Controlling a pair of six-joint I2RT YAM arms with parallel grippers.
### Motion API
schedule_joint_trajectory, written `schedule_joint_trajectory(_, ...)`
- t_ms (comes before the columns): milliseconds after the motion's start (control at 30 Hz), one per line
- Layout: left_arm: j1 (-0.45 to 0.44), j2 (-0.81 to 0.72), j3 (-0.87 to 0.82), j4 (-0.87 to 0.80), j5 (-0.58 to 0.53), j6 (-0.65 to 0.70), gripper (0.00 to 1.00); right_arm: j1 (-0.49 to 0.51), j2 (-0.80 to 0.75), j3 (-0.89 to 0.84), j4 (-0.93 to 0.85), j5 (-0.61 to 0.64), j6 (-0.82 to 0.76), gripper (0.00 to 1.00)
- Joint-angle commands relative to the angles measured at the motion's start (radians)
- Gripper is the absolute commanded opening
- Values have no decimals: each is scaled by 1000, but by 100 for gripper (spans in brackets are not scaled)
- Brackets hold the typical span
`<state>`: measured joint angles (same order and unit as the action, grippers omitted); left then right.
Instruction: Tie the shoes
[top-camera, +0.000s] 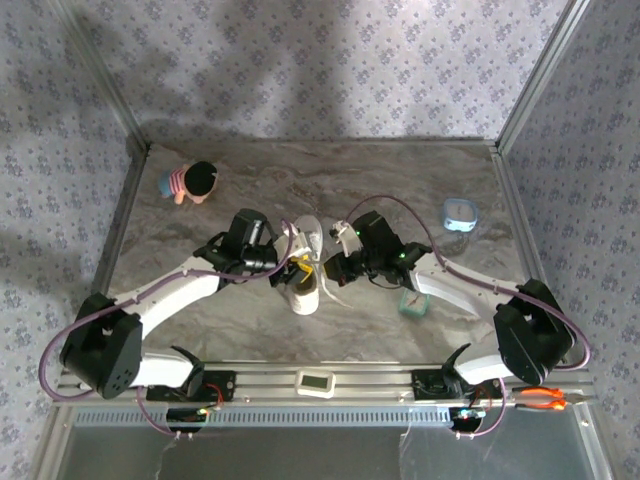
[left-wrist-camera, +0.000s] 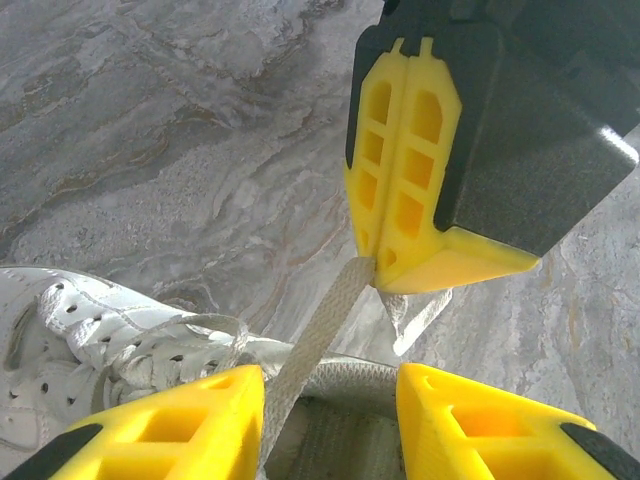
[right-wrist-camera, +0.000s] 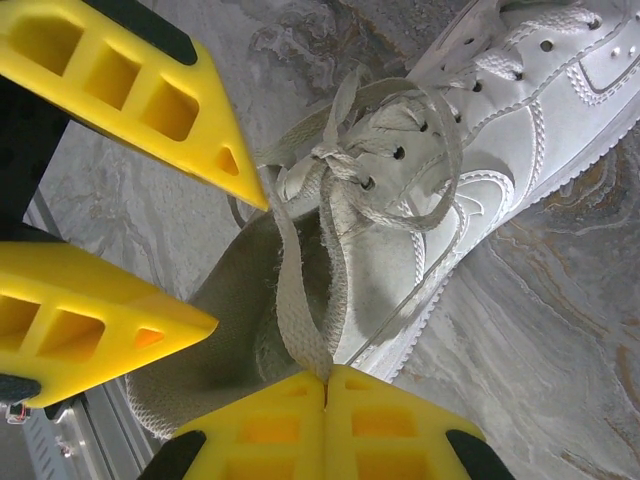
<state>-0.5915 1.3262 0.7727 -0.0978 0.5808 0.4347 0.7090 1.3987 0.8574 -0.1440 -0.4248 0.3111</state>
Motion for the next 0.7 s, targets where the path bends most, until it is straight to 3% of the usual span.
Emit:
schedule_joint_trajectory(0, -6, 21, 44, 41, 48, 38, 37, -4, -19, 35, 1, -31, 7, 0)
schedule_joint_trajectory(200, -8, 44, 59, 47, 69, 41, 30, -5, -12, 40, -3, -40, 7, 0)
schedule_joint_trajectory(333, -7, 42, 60, 42, 70, 43, 4, -6, -6, 47, -9, -39, 7, 3)
schedule_joint_trajectory(400, -7, 35, 60, 31, 68, 47, 0, -9, -9, 51, -9, -40, 11, 12)
schedule_joint_trajectory(500, -7, 13, 40, 23, 67, 47, 0, -30, -25, 57, -11, -47, 17, 39)
schedule_joint_trajectory(667, -7, -36, -6, 18, 58, 42, 0, -121, -42, 52, -3, -84, 86, 44)
